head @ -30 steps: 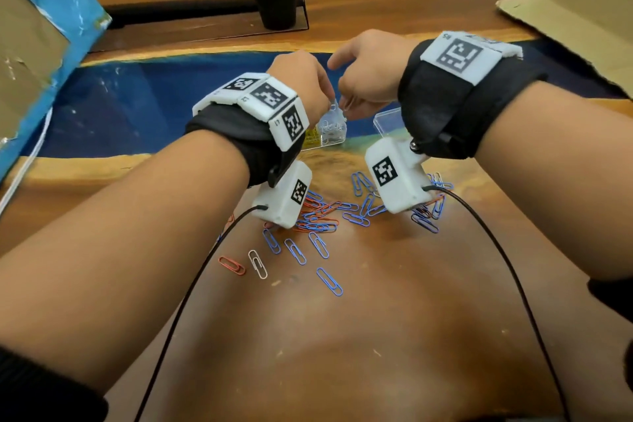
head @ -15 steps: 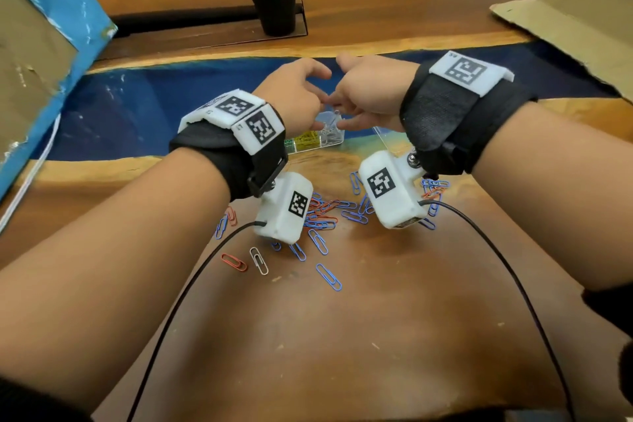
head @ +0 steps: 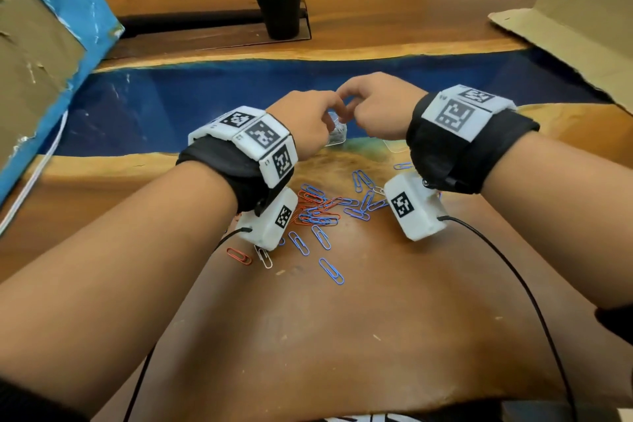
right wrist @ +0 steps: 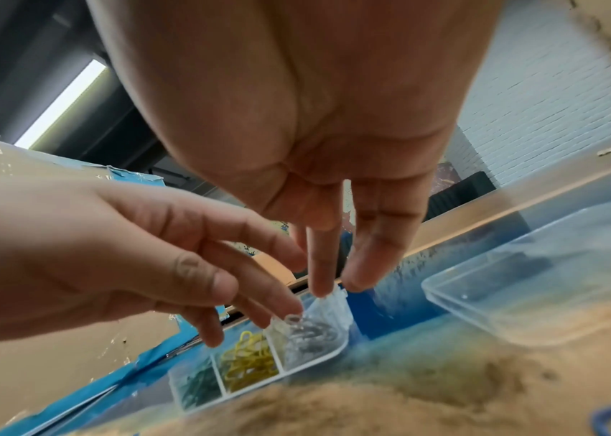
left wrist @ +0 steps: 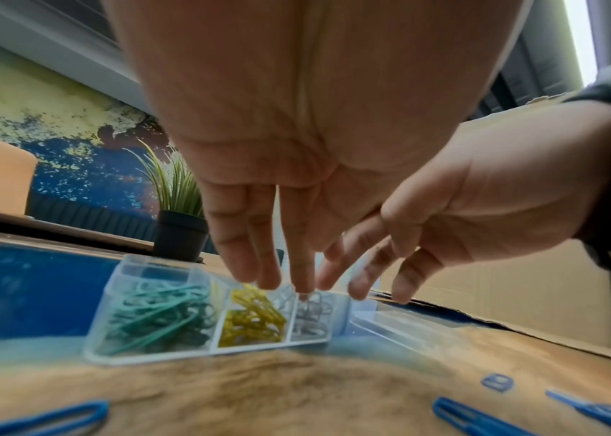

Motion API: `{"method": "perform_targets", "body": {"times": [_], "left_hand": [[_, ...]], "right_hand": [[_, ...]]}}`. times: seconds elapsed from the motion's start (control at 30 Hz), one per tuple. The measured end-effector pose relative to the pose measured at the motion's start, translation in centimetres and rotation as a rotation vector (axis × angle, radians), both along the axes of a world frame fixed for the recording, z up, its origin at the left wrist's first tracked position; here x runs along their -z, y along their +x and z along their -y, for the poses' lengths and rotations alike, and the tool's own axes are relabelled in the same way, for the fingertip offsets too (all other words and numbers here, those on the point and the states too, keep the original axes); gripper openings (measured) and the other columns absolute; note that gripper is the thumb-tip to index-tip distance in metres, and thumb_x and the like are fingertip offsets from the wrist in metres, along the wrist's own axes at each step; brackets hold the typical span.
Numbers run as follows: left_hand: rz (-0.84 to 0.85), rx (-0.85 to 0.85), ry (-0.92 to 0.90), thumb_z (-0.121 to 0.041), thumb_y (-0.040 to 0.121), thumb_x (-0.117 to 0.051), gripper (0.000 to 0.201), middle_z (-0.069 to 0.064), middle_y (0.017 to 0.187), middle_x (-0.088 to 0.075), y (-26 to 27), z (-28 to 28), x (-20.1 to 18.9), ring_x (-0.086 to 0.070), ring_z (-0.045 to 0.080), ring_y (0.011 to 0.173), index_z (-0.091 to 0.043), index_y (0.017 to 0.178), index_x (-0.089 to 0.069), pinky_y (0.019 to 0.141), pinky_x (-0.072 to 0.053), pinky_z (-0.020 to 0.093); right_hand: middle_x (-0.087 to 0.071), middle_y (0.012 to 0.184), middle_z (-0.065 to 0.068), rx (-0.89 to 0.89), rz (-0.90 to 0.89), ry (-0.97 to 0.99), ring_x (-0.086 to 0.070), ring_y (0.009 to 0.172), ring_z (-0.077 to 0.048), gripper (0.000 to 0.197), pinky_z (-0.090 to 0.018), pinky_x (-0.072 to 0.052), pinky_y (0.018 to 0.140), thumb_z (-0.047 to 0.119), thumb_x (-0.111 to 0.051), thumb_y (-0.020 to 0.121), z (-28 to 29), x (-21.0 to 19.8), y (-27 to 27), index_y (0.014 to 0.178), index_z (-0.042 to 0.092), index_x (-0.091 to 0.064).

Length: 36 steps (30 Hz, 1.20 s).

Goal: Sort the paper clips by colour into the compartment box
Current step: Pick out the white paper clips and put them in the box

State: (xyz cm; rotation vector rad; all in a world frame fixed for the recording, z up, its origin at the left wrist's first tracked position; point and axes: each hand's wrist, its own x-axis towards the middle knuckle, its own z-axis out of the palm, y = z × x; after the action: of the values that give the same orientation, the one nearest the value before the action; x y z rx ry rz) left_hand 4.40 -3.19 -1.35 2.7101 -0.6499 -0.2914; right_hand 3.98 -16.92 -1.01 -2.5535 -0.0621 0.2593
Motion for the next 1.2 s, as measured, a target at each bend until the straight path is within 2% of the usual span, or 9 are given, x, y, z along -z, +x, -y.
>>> {"method": "perform_targets", "body": {"times": [0.1,0.2,0.3,0.47,0.6,0.77,0.9,1.03,1.2], "left_hand": [[0.005,-0.008,-0.003,-0.001,0.088,-0.037,0.050,-0.005,0.124,-0.061,0.0,-0.4,0.2,-0.054,0.017,0.114,-0.027,0.129,-0.050,0.088,-0.042,0.028],[-0.003,-0.012,0.000,-0.001,0.089,-0.036,0.051,-0.005,0.127,-0.060,0.0,-0.6,0.4,-0.054,0.018,0.116,-0.026,0.131,-0.048,0.090,-0.043,0.029],[0.009,0.008,-0.001,-0.001,0.089,-0.037,0.048,-0.001,0.129,-0.059,-0.1,-0.6,0.6,-0.054,0.020,0.117,-0.024,0.129,-0.049,0.095,-0.046,0.034],[0.027,-0.002,-0.036,-0.004,0.090,-0.038,0.045,0.000,0.128,-0.058,-0.3,-1.0,1.0,-0.054,0.020,0.118,-0.023,0.129,-0.050,0.099,-0.043,0.033],[0.088,0.019,-0.063,-0.010,0.090,-0.044,0.038,-0.001,0.116,-0.061,-0.4,-1.0,1.2,-0.055,0.017,0.105,-0.023,0.123,-0.056,0.091,-0.042,0.028],[0.126,0.129,-0.013,-0.018,0.087,-0.051,0.022,-0.006,0.085,-0.057,-1.6,0.3,1.1,-0.048,0.012,0.082,-0.022,0.099,-0.069,0.074,-0.039,0.024],[0.076,0.262,0.093,-0.020,0.085,-0.056,0.019,-0.007,0.079,-0.057,-2.9,2.5,1.4,-0.054,0.015,0.082,-0.023,0.096,-0.071,0.070,-0.038,0.023],[0.106,0.340,0.190,-0.024,0.084,-0.059,0.019,-0.001,0.096,-0.067,-3.3,4.6,1.5,-0.061,0.023,0.094,-0.027,0.098,-0.071,0.076,-0.049,0.031],[0.115,0.325,0.336,-0.017,0.083,-0.061,0.014,0.004,0.096,-0.064,-3.6,6.6,1.4,-0.064,0.031,0.095,-0.019,0.093,-0.071,0.066,-0.043,0.032]], "right_hand": [[-0.059,0.130,-0.002,-0.010,0.029,0.001,-0.049,0.070,-0.015,0.050,-0.023,-0.039,0.056,0.002,-0.038,0.085,0.2,-0.2,-0.2,0.126,0.025,-0.055],[-0.060,0.130,0.002,-0.084,0.026,-0.071,-0.052,0.096,-0.019,0.061,-0.019,-0.042,0.069,-0.004,-0.034,0.084,0.3,-0.5,-0.5,0.137,0.025,-0.043],[-0.062,0.126,-0.002,-0.208,0.014,-0.147,-0.054,0.116,-0.027,0.056,-0.037,-0.046,0.094,-0.006,-0.034,0.079,0.1,0.1,-0.9,0.127,0.020,-0.049],[-0.057,0.135,0.005,-0.147,0.028,-0.128,-0.052,0.119,-0.020,0.069,-0.028,-0.041,0.084,-0.008,-0.034,0.084,0.8,-0.1,-1.2,0.143,0.028,-0.034],[-0.069,0.105,0.007,-0.077,0.073,-0.047,-0.062,0.102,-0.017,0.051,-0.030,-0.050,0.086,-0.004,-0.038,0.084,2.2,-0.8,-1.5,0.115,0.029,-0.060],[-0.060,0.063,0.012,-0.120,0.015,-0.268,-0.053,0.058,0.001,0.019,-0.017,-0.042,0.060,0.011,-0.060,0.081,3.6,-1.1,-3.5,0.085,0.025,-0.071],[-0.064,0.063,0.010,-0.155,-0.124,-0.426,-0.054,0.058,0.000,0.012,-0.022,-0.044,0.063,0.017,-0.068,0.077,4.2,-0.2,-4.8,0.075,0.028,-0.068],[-0.065,0.065,0.007,-0.056,-0.161,-0.493,-0.053,0.058,-0.003,0.008,-0.021,-0.043,0.057,0.016,-0.070,0.076,5.7,-0.2,-5.4,0.075,0.023,-0.070],[-0.062,0.056,0.001,0.078,-0.163,-0.538,-0.057,0.064,-0.017,0.011,-0.022,-0.044,0.055,0.026,-0.074,0.074,6.9,-0.1,-5.8,0.074,0.015,-0.076]]}}
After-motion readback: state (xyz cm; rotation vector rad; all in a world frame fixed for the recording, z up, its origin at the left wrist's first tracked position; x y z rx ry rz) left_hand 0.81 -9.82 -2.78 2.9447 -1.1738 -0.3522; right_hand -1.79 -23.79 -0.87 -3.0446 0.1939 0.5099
